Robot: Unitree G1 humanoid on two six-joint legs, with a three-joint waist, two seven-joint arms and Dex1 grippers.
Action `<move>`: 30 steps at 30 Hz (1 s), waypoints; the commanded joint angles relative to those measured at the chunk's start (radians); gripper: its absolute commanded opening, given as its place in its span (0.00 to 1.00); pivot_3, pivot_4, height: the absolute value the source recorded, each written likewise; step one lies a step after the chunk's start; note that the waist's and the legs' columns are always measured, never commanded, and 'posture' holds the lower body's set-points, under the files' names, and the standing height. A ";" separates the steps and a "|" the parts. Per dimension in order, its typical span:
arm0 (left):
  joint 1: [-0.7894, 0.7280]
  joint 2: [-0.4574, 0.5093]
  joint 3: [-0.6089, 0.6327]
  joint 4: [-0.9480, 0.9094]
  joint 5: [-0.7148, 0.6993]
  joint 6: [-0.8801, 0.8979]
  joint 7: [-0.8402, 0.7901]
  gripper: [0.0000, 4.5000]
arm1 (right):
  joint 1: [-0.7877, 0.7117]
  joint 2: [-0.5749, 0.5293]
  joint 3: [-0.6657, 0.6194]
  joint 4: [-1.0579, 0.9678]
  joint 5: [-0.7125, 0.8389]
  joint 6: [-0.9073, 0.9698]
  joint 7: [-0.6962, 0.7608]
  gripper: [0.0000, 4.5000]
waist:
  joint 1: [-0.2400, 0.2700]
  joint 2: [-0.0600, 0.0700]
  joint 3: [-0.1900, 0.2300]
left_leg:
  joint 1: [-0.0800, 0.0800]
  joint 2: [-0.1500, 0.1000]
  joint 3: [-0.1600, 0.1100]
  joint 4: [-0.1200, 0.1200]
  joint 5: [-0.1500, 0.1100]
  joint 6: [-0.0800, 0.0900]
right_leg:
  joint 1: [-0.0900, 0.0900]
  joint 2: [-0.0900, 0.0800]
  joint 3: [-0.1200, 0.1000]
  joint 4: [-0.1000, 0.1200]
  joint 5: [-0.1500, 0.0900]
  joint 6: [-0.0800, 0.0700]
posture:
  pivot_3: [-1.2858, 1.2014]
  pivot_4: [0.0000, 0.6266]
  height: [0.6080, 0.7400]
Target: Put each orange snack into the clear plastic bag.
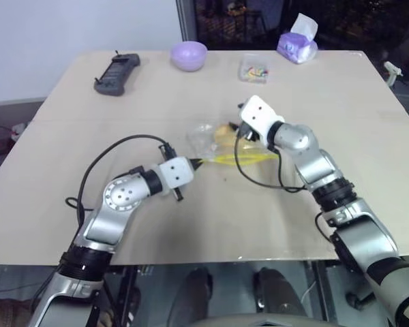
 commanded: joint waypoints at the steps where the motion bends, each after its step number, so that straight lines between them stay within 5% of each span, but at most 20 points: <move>1: 0.006 -0.003 0.031 -0.057 -0.014 0.014 0.017 0.00 | 0.080 -0.052 0.034 -0.137 0.048 0.024 0.165 0.55 | -0.001 0.000 0.000 | 0.000 0.000 -0.001 0.000 0.000 0.000 | 0.001 0.000 -0.001 -0.001 0.000 0.000 | 0.52 0.24 1.00; 4: 0.012 -0.004 0.032 -0.063 -0.018 0.022 0.018 0.00 | 0.106 -0.065 0.032 -0.170 0.041 0.039 0.187 0.55 | -0.010 0.001 0.000 | 0.001 0.000 -0.001 -0.001 0.000 0.000 | 0.001 0.000 -0.001 0.000 0.000 0.000 | 0.52 0.24 1.00; 13: 0.017 -0.007 0.037 -0.082 -0.034 0.042 0.015 0.00 | 0.005 0.009 -0.061 -0.024 -0.016 0.039 -0.049 0.55 | -0.007 0.001 0.000 | 0.002 0.001 0.000 -0.001 0.000 0.000 | 0.000 0.001 0.000 0.003 0.000 0.000 | 0.52 0.24 1.00; 20: -0.002 -0.031 0.069 -0.102 -0.093 0.099 0.023 0.00 | 0.014 0.042 -0.163 -0.164 0.151 0.152 0.021 0.55 | -0.005 0.001 0.000 | 0.001 0.001 -0.001 -0.002 0.000 0.000 | 0.000 0.001 0.000 0.000 0.000 0.000 | 0.52 0.24 1.00; 30: -0.060 -0.042 0.117 -0.095 -0.139 0.195 0.028 0.00 | 0.346 -0.218 -0.157 -0.536 0.125 0.184 0.108 0.55 | -0.003 0.000 0.000 | -0.001 0.001 -0.001 -0.004 0.000 0.000 | 0.001 0.000 -0.002 -0.006 0.000 0.000 | 0.52 0.24 1.00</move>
